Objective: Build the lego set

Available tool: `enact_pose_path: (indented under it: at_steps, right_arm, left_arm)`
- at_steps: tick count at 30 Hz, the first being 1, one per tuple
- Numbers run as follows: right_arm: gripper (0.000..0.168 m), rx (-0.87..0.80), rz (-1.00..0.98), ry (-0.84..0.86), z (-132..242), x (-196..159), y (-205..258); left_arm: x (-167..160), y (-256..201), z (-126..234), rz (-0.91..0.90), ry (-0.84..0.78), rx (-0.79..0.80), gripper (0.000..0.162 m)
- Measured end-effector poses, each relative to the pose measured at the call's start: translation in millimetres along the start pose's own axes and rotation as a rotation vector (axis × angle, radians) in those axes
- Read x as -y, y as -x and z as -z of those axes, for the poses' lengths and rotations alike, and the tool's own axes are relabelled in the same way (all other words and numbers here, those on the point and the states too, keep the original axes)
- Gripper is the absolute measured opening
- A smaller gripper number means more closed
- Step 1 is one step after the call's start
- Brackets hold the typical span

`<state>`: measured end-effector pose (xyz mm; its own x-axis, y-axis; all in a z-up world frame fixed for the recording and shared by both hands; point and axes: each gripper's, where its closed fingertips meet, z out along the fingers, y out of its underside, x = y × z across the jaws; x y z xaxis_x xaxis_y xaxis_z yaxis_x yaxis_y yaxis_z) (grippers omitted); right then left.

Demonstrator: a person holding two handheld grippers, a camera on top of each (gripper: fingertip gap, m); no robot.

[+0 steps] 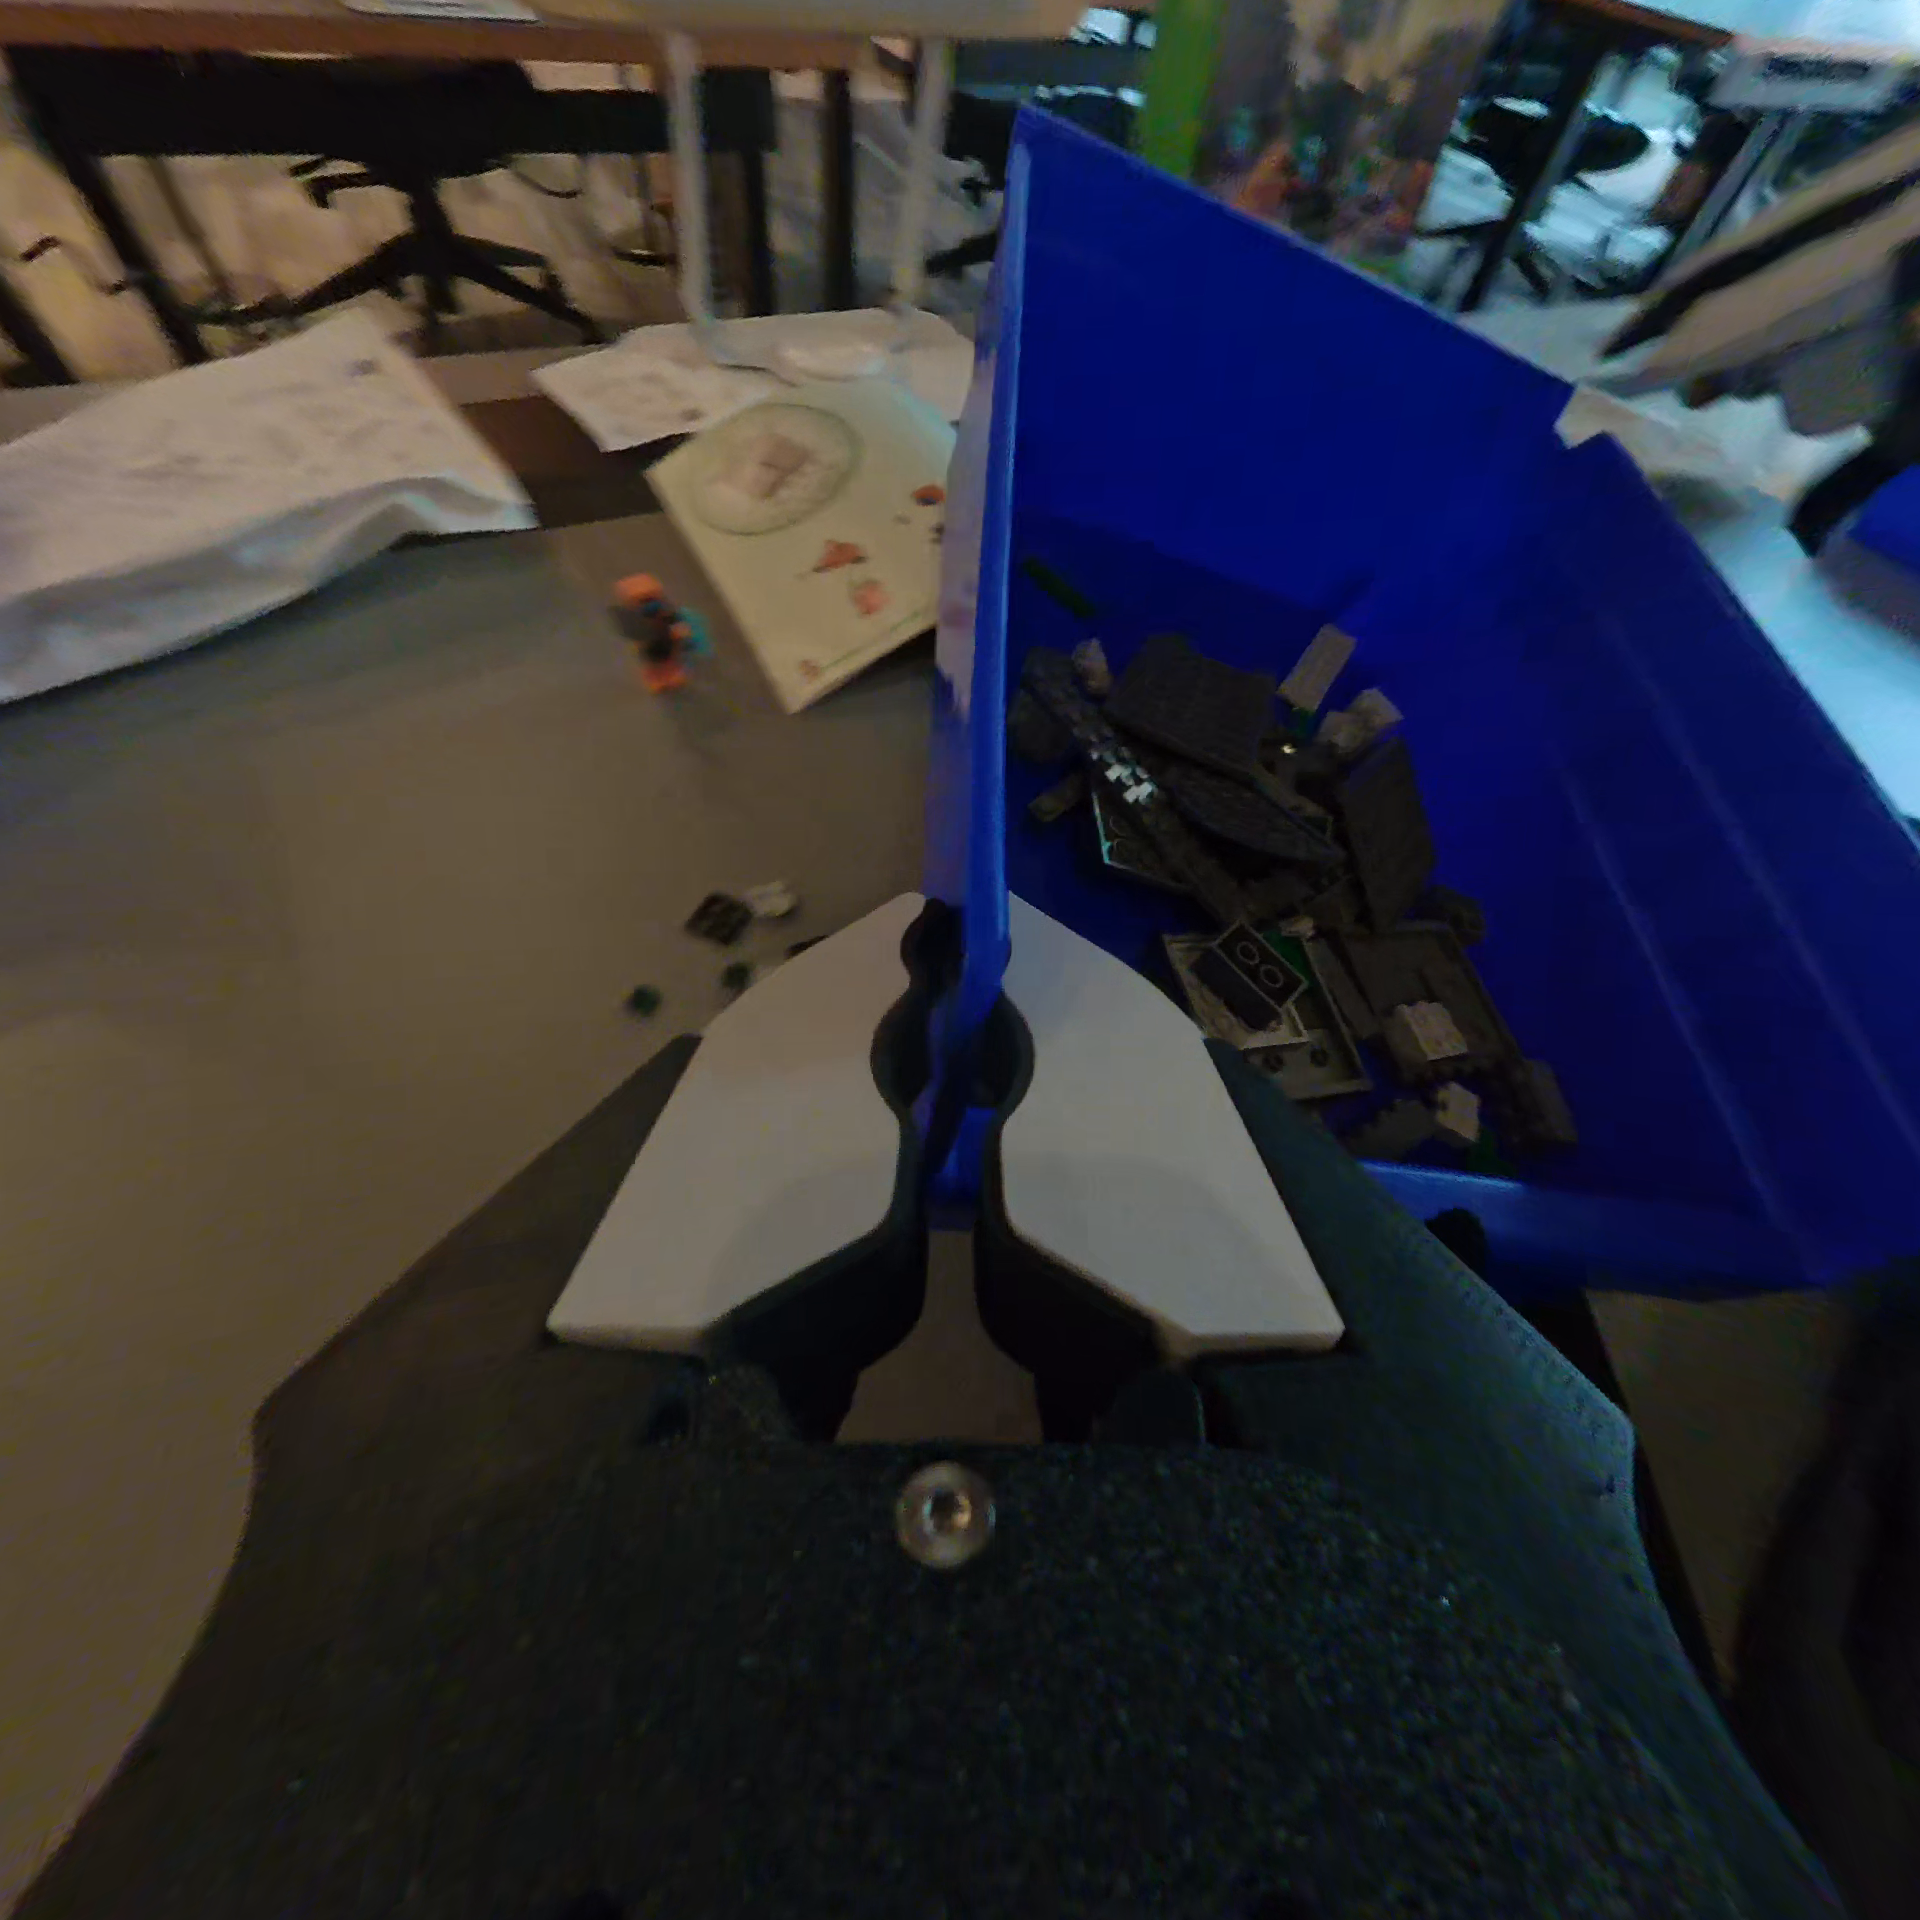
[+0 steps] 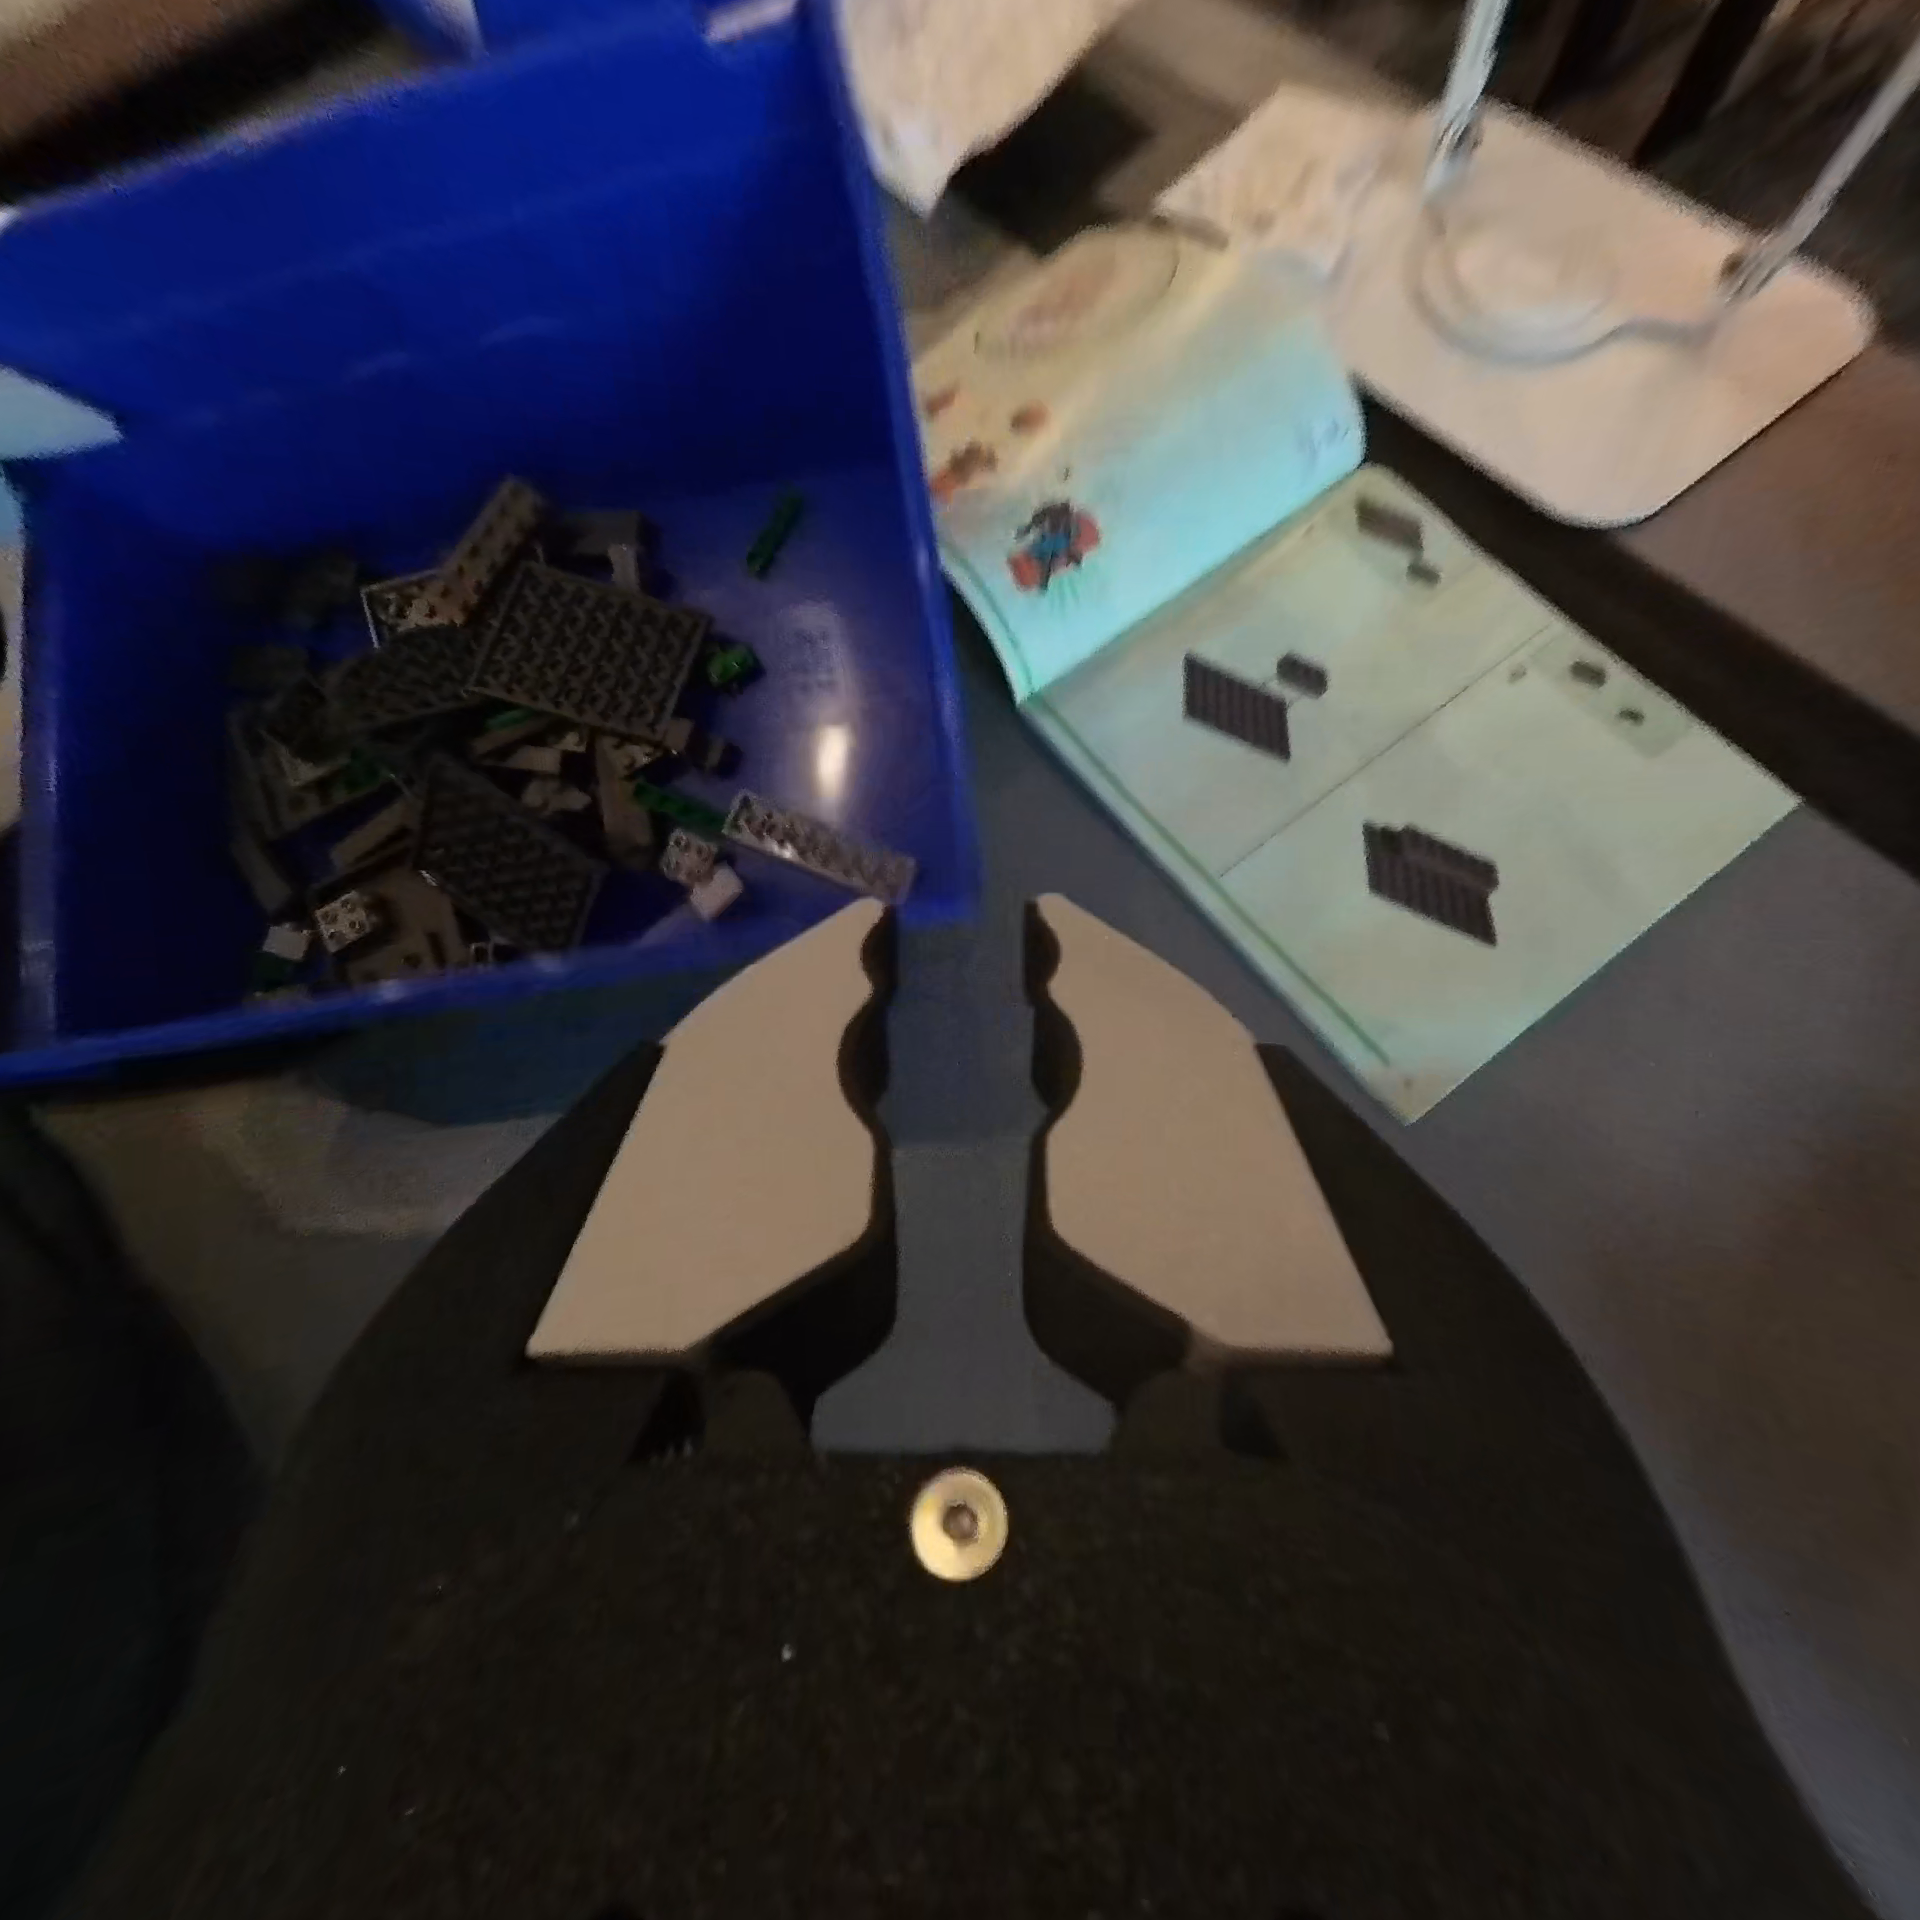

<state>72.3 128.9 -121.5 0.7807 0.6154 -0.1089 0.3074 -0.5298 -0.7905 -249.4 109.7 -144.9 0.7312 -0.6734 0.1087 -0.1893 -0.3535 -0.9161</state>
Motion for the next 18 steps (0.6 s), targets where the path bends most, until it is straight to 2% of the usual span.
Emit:
enact_pose_path:
  at_steps: [5, 11, 18]
  right_arm:
    - [0.028, -0.031, -0.053, -0.084, 21.6, -6.5, -8.3]
    - [0.028, -0.070, -0.146, -0.090, 34.9, -48.4, -22.3]
    - [0.028, -0.053, -0.225, -0.094, 38.5, -88.9, -25.4]
  left_arm:
    - [1.3, 40.5, 37.7, 0.039, -0.054, 0.120, 0.006]
    - [-0.3, 104.5, 100.5, 0.135, -0.125, 0.284, 0.005]
    - [-33.1, 202.2, 195.7, 0.252, -0.151, 0.504, 0.006]
